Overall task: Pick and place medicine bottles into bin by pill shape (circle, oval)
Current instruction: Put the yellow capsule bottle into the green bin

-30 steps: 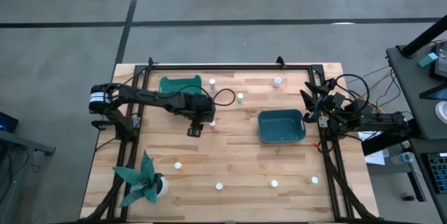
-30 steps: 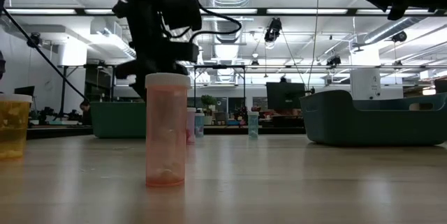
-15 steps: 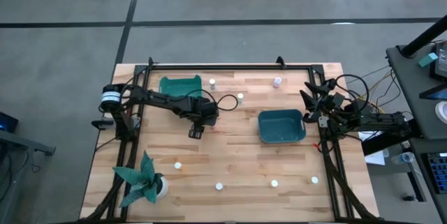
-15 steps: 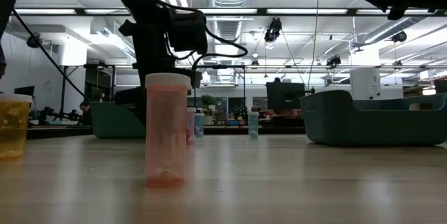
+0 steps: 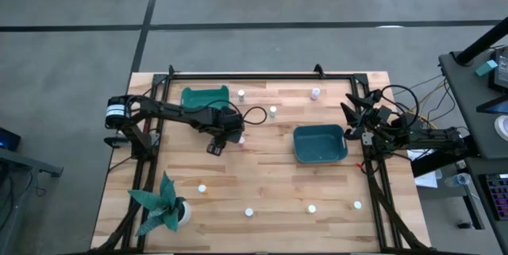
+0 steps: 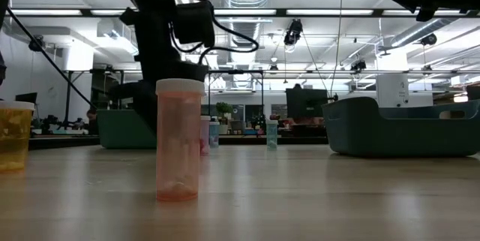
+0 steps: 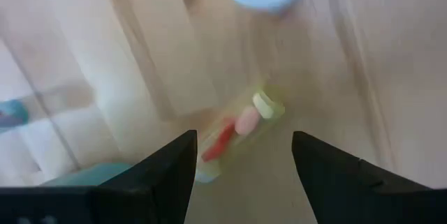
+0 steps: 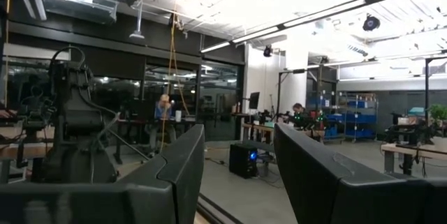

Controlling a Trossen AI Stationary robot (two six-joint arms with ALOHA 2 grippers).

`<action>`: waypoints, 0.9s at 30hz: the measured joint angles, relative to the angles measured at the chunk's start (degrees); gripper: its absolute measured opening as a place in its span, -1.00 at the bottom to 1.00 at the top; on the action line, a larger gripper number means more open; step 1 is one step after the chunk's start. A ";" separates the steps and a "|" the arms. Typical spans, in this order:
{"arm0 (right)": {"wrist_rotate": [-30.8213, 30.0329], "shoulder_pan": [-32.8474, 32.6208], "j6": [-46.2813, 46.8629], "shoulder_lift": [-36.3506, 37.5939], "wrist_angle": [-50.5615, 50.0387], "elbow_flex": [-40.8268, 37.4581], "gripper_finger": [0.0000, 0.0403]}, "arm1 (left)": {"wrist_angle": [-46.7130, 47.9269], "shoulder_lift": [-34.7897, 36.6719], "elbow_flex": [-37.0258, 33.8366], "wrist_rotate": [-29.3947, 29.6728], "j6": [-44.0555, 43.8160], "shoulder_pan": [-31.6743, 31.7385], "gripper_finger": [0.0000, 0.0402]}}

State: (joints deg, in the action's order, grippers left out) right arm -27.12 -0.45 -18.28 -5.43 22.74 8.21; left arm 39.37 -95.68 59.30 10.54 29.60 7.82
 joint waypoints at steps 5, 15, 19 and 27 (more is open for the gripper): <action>-0.06 0.00 0.04 0.00 0.03 0.00 -0.18 | -1.01 -0.76 -0.64 -1.18 1.31 0.21 0.09; -0.03 0.00 0.06 0.00 0.04 0.00 -0.18 | -2.85 -5.05 -0.86 -1.43 3.81 0.19 0.07; -0.03 0.00 0.04 0.00 0.02 0.00 -0.18 | -2.72 -4.63 -1.00 -1.49 3.07 0.17 -0.08; -0.03 0.00 -0.29 0.00 0.02 0.00 -0.18 | -2.80 -4.16 -1.06 -1.22 0.40 -0.13 -0.56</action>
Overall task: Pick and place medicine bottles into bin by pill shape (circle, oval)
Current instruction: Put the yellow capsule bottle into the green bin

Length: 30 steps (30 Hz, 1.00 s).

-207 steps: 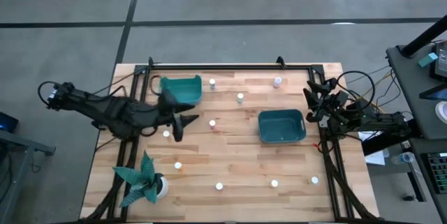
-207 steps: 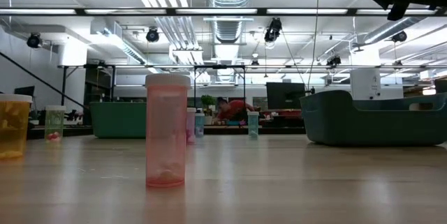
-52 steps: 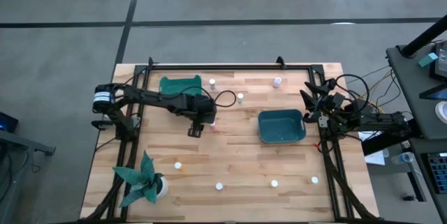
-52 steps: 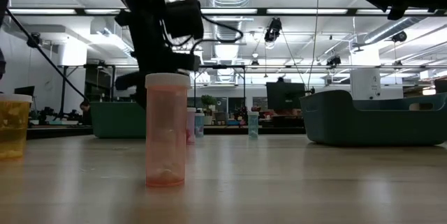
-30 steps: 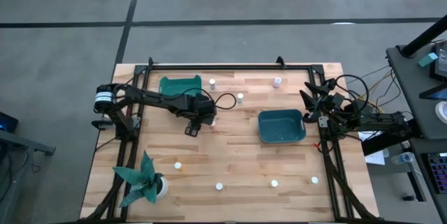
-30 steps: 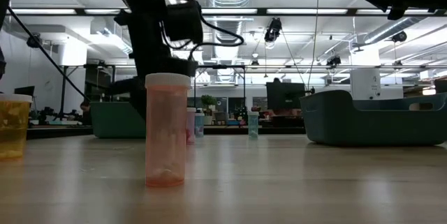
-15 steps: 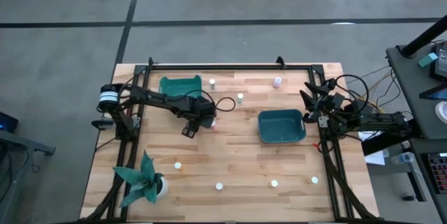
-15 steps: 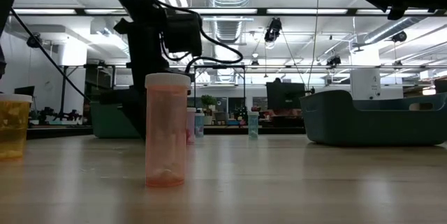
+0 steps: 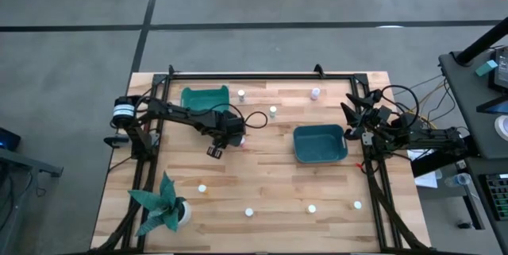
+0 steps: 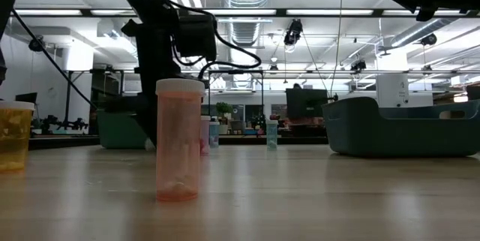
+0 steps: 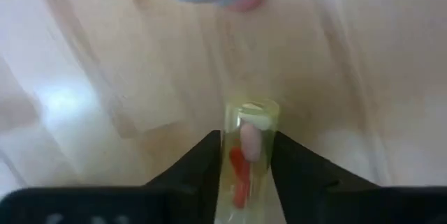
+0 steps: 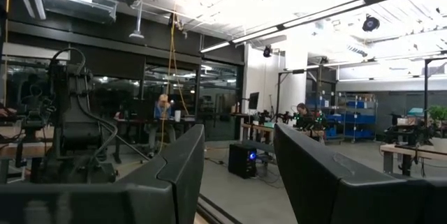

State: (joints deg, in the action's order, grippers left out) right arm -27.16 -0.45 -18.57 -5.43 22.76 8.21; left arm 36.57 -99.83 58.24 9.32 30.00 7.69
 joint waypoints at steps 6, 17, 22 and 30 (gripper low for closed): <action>0.00 0.00 0.04 0.00 0.00 0.00 -0.18 | 2.84 1.60 2.39 1.26 -4.13 -0.82 -0.67; 0.00 0.00 0.59 0.00 -0.20 0.00 -0.18 | 12.30 11.05 9.77 1.29 -3.94 2.25 -0.61; 0.02 -0.02 0.52 0.00 -0.31 0.00 -0.18 | 12.95 17.21 8.84 1.29 -3.55 8.88 -0.61; 0.00 0.00 0.55 0.00 -0.29 0.00 -0.18 | 13.48 18.69 8.04 -3.32 2.45 21.91 -0.61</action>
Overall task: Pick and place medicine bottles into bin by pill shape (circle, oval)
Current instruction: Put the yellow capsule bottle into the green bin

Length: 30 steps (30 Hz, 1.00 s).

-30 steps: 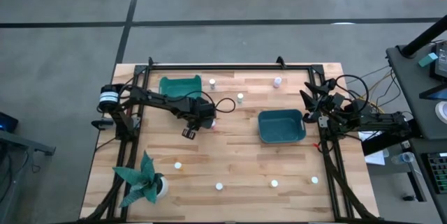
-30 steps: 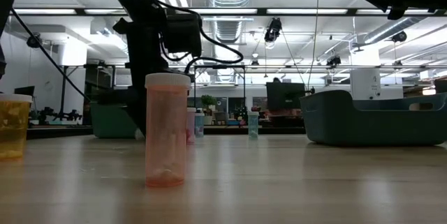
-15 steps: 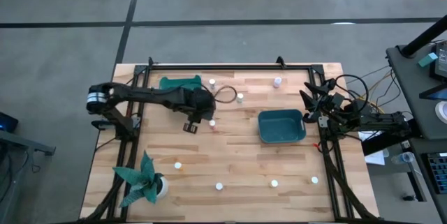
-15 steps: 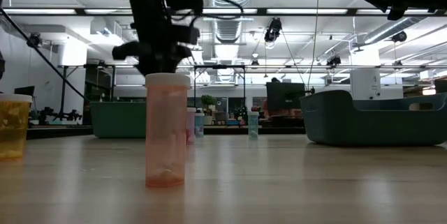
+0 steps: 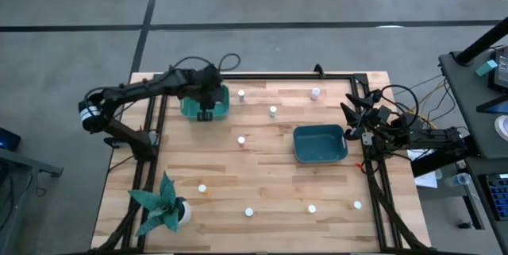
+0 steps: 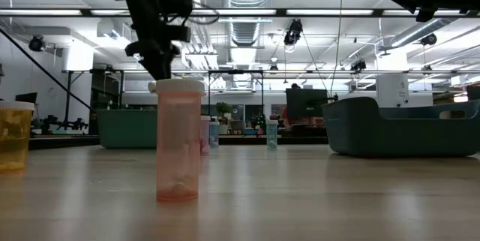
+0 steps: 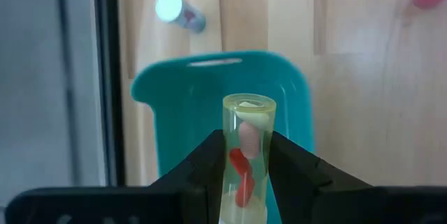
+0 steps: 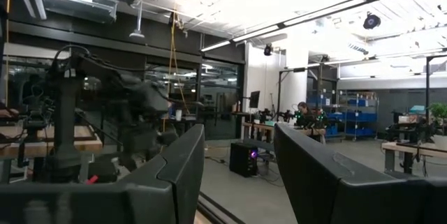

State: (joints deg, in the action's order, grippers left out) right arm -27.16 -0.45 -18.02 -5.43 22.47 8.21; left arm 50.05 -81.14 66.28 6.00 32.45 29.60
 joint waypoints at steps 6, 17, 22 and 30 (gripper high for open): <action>0.00 0.00 -0.12 0.00 -0.12 0.00 -0.18 | -0.19 -4.84 -0.02 -3.62 5.59 7.54 -0.60; -0.02 0.00 -1.07 0.00 -1.15 0.00 -0.18 | -5.02 -14.87 0.09 -3.97 7.51 11.33 -0.60; -0.02 0.00 -1.07 0.00 -1.17 0.00 -0.18 | -6.48 -16.17 0.09 -3.77 7.53 11.33 -0.60; -0.02 0.00 -1.07 0.01 -1.22 0.00 -0.18 | -7.57 -16.06 0.09 -2.62 8.31 11.33 -0.59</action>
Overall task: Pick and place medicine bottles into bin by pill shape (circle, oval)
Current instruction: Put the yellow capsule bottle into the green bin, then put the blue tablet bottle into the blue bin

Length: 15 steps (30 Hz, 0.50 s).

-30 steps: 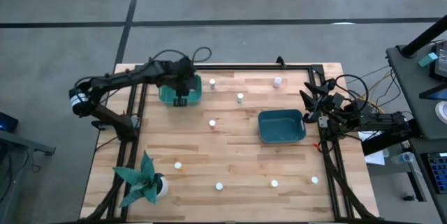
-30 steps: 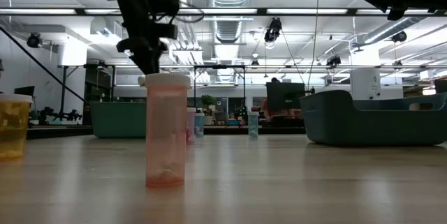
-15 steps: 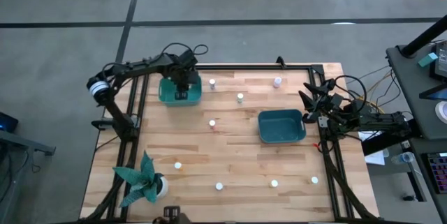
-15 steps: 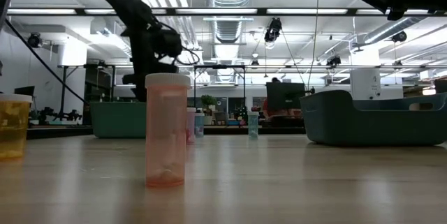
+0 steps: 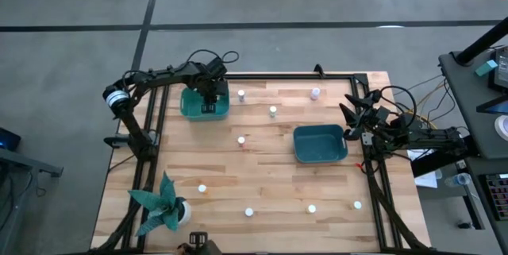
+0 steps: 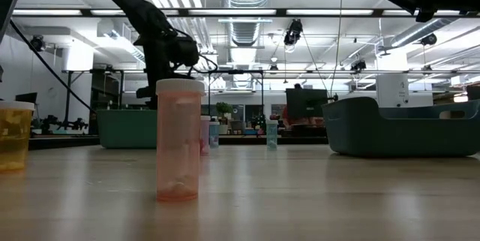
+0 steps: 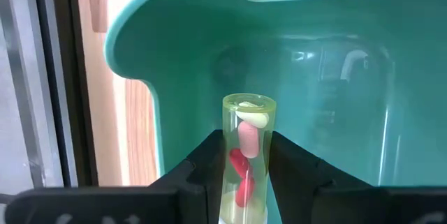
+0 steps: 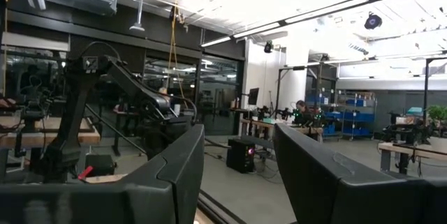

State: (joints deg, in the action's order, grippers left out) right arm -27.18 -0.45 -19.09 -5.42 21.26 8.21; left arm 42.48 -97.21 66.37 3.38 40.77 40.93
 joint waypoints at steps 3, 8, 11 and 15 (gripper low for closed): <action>0.00 0.00 0.00 -0.01 0.00 0.00 -0.18 | 0.00 0.02 0.00 0.07 0.34 0.00 -0.52; 0.00 0.00 0.00 -0.01 0.00 0.00 -0.18 | -0.02 0.04 0.00 0.10 0.25 0.00 -0.32; 0.00 0.00 0.00 -0.01 0.00 0.00 -0.18 | -0.02 0.04 0.00 0.33 0.23 -0.02 -0.24; 0.00 0.00 0.00 0.01 0.00 0.00 -0.18 | 0.19 0.97 0.30 2.57 -0.01 -0.88 -0.21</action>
State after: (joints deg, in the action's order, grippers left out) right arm -27.18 -0.45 -19.09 -5.41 21.26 8.21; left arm 42.67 -96.24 66.67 5.95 40.76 40.04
